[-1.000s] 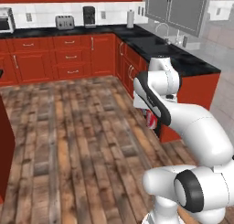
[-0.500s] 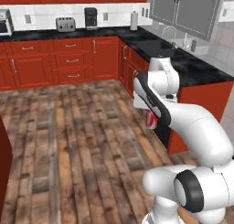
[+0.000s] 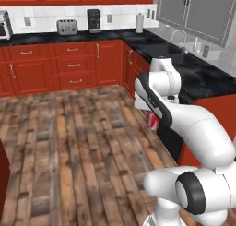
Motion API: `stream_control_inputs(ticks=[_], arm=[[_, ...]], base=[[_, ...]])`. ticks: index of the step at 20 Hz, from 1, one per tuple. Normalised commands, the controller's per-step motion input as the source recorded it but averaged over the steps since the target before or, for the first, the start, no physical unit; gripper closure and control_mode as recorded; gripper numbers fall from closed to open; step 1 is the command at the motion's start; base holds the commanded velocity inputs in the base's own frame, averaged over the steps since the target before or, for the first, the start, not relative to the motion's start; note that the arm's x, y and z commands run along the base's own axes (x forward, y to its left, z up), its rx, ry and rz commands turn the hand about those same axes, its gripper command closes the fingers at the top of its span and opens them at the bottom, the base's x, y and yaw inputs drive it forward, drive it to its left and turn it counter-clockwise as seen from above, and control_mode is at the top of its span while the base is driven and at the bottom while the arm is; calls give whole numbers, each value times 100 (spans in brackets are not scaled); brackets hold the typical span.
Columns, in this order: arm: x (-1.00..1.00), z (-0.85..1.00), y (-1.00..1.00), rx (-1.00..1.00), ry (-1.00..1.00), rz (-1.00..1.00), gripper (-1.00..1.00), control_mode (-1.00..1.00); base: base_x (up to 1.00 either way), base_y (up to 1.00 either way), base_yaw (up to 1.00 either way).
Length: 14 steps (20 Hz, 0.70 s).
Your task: Four empty soda cans are scattered around the kitchen. Gather all the cans and cluster them next to the stove for recycling.
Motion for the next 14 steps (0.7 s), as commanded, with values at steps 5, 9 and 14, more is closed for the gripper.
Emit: stream_control_inputs(ticks=[5, 9, 14], arm=[[0, 0, 0, 0, 0, 0, 100, 100], [0, 0, 0, 0, 0, 0, 100, 100], [0, 0, 0, 0, 0, 0, 100, 100]], base=[[70, 0, 0], [65, 0, 0], [60, 0, 0]])
